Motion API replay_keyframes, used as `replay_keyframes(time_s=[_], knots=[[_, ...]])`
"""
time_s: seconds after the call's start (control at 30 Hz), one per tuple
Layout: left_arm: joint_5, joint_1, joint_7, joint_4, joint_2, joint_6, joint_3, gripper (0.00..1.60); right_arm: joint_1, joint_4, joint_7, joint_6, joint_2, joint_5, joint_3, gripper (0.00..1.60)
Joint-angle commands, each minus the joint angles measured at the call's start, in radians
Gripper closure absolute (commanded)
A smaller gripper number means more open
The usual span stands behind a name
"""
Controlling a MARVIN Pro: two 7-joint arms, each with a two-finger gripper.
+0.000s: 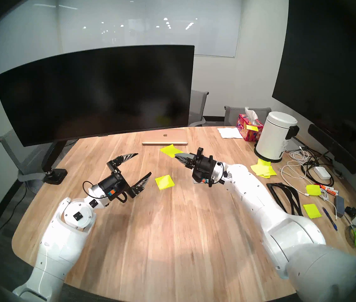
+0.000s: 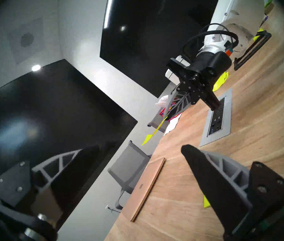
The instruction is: Peel one sticky note off the pad and stick it onto the monitor, then press it flat
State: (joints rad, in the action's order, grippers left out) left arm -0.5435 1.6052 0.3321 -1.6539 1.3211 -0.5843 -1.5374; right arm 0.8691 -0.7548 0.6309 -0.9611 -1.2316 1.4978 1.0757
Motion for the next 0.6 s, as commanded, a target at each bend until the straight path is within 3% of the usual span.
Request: replay_keyframes(time_s=[0.0,0.3,0.57], knots=[[-0.071,0.096,-0.078,-0.118,0.051,0.057,-0.019,0.00,0.018,-0.054,-0.007,0.001,0.032,-0.049,0.017,1.60],[-0.181,0.172,-0.123,-0.229,0.090,0.172,-0.024,0.00,0.038,-0.106,-0.045,0.001,0.083,-0.098,0.039,1.60],[-0.221,0.187,-0.136,-0.251,0.105,0.212,-0.016,0.00,0.028,-0.080,-0.075,0.001,0.120,-0.183,0.063,1.60]])
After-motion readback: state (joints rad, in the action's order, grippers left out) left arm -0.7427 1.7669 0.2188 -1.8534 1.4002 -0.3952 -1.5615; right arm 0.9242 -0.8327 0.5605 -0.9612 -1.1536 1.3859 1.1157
